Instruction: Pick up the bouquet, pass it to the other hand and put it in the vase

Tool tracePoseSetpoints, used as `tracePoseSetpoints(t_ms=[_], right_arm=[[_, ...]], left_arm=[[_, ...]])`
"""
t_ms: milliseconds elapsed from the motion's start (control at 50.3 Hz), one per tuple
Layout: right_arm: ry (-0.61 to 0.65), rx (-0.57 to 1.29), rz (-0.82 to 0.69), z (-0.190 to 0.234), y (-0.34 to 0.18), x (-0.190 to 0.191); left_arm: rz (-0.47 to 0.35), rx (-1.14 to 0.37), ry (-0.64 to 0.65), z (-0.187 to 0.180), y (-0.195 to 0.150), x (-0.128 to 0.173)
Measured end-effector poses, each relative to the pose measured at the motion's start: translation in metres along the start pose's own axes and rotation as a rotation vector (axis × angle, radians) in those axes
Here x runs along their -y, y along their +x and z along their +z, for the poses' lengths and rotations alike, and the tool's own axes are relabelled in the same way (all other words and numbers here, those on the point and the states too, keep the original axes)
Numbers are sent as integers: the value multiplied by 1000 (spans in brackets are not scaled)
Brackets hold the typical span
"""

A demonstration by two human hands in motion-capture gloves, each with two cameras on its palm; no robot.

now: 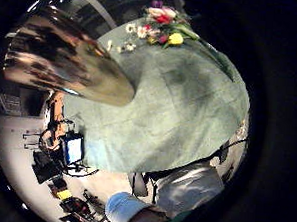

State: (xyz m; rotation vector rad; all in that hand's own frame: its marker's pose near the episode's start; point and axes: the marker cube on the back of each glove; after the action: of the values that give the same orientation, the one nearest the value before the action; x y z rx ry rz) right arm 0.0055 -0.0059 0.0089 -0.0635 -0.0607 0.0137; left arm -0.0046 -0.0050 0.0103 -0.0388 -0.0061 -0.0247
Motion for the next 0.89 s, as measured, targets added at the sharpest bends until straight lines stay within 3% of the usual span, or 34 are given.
tracePoseSetpoints(t_ms=[298, 417, 537, 894], right_arm=[[-52, 49, 30, 11, 18, -11], [-28, 70, 19, 0, 17, -11], [-51, 54, 8, -7, 14, -9], [-162, 12, 113, -34, 19, 3]], left_arm=[[-64, -31, -38, 12, -21, 6], [-116, -13, -78, -14, -21, -17], [-67, -57, -9, 0, -28, 15], [-16, -53, 87, -35, -15, 7]])
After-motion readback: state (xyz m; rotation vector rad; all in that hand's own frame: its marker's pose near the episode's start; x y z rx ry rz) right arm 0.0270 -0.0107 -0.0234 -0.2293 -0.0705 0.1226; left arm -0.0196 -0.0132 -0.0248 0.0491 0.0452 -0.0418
